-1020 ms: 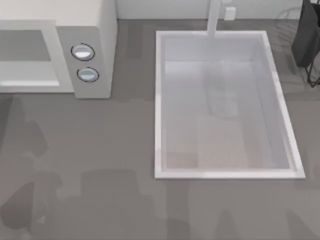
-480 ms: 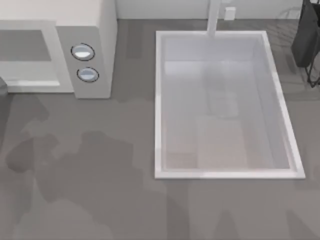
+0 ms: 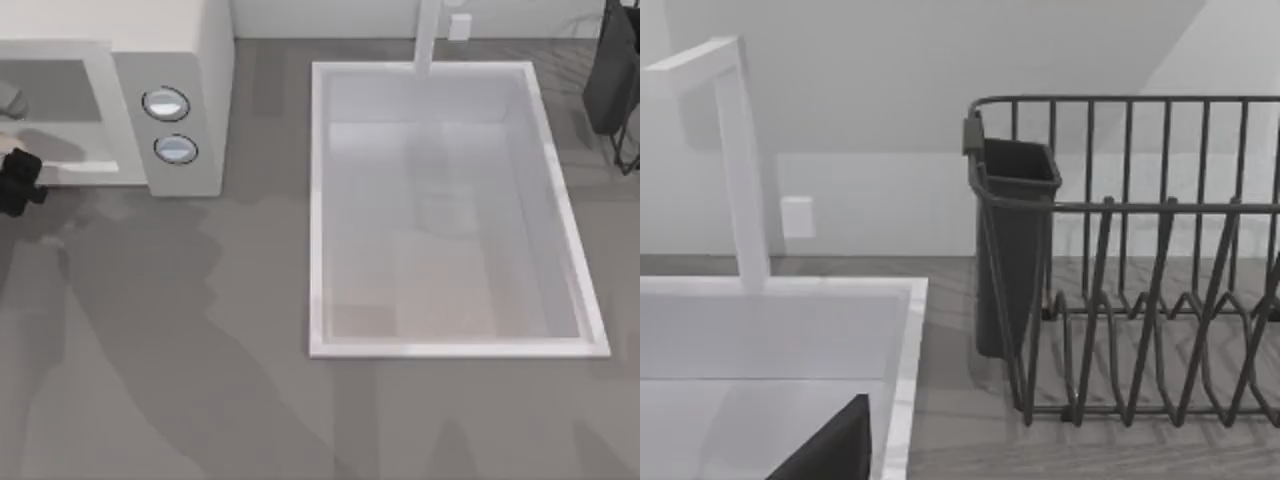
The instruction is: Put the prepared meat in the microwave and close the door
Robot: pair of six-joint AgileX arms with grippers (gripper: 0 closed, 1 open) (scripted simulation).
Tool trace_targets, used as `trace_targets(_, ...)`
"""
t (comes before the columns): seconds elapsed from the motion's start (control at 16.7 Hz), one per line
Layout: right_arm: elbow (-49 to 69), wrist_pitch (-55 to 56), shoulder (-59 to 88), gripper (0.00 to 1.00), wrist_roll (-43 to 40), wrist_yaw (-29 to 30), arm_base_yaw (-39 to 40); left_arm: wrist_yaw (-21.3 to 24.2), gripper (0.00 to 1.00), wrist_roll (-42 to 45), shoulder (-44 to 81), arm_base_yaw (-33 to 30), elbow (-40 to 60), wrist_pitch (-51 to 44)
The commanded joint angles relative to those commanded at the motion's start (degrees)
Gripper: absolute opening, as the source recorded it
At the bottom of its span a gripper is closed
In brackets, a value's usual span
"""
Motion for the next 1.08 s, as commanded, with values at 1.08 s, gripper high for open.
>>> trace_targets(1.08,0.0,0.0,0.0,1.00,0.0,0.0,0.0,1.7,0.00,-28.0,11.2,0.4,-10.3,50.2)
